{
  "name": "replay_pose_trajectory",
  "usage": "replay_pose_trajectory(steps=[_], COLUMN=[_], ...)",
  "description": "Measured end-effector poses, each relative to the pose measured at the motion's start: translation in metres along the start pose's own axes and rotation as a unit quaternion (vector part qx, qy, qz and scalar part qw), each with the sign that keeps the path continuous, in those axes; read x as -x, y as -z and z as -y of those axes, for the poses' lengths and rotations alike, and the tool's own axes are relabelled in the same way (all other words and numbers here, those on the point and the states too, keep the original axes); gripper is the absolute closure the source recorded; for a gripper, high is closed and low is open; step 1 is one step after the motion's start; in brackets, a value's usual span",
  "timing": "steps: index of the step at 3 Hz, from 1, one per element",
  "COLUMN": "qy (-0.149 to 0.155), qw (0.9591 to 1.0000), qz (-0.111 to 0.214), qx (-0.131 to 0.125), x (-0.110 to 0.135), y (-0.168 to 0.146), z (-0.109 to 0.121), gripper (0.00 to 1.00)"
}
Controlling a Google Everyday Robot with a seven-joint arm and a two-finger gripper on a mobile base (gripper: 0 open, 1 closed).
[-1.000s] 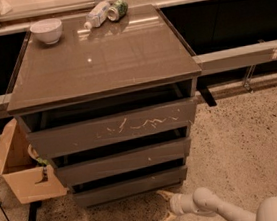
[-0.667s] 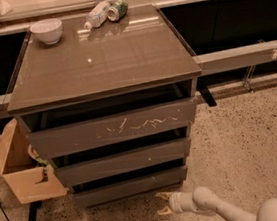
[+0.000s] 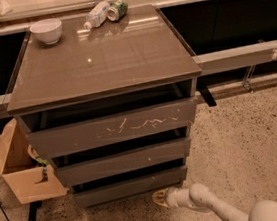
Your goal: Close bottom drawer
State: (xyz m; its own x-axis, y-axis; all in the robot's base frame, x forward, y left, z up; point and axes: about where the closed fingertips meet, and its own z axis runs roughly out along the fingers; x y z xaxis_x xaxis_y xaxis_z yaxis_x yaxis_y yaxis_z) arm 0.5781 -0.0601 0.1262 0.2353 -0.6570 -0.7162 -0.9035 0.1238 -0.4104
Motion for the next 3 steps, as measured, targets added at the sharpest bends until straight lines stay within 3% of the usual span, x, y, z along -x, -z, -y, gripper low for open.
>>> replay_pose_trajectory(steps=[2, 3], qy=[0.011, 0.027], qw=[0.9999, 0.9993], qz=[0.008, 0.02], qx=[-0.005, -0.015], x=[-0.001, 0.002], y=[-0.018, -0.049], z=[0.021, 0.049], gripper=[1.0, 1.0])
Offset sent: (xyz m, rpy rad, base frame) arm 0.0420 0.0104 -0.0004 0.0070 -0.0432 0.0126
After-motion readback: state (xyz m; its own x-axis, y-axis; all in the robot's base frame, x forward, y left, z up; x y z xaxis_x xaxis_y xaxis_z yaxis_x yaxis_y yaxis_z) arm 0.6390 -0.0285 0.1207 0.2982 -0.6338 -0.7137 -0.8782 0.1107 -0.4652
